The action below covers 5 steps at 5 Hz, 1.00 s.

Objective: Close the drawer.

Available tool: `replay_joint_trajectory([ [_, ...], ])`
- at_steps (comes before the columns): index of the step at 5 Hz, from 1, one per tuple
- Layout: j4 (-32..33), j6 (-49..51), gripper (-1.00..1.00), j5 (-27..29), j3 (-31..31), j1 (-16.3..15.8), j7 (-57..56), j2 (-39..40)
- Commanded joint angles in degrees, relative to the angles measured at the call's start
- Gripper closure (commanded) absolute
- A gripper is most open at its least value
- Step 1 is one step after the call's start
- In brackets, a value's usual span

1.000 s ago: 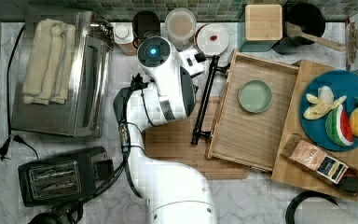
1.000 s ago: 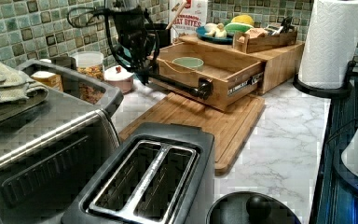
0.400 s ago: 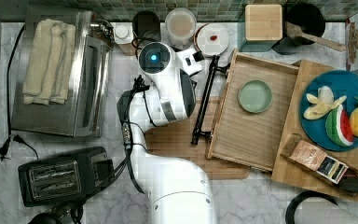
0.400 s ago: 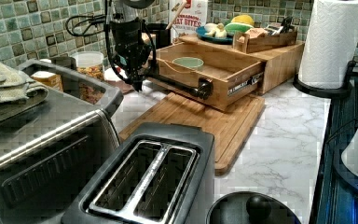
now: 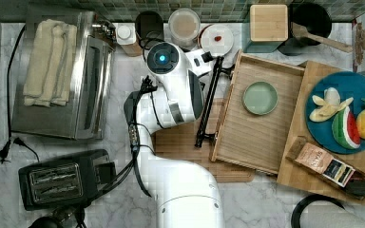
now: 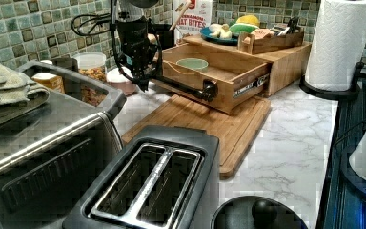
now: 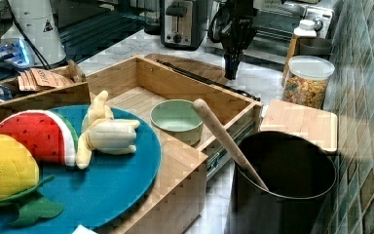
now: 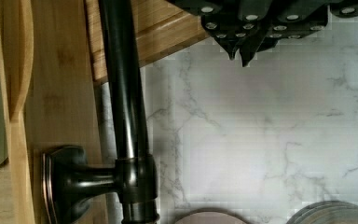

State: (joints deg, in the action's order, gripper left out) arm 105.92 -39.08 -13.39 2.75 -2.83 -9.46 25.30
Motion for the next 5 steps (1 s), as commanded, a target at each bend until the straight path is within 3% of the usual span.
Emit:
replay_joint_trajectory([
  [1,2.77,-0.33,1.00,2.94,-1.55,4.52,-5.24,-3.30],
  [4,8.54,-1.60,1.00,2.58,-2.93,9.72,-13.59,-7.45],
  [5,5.40,1.78,1.00,3.60,-3.75,12.54,-17.89,-7.23],
])
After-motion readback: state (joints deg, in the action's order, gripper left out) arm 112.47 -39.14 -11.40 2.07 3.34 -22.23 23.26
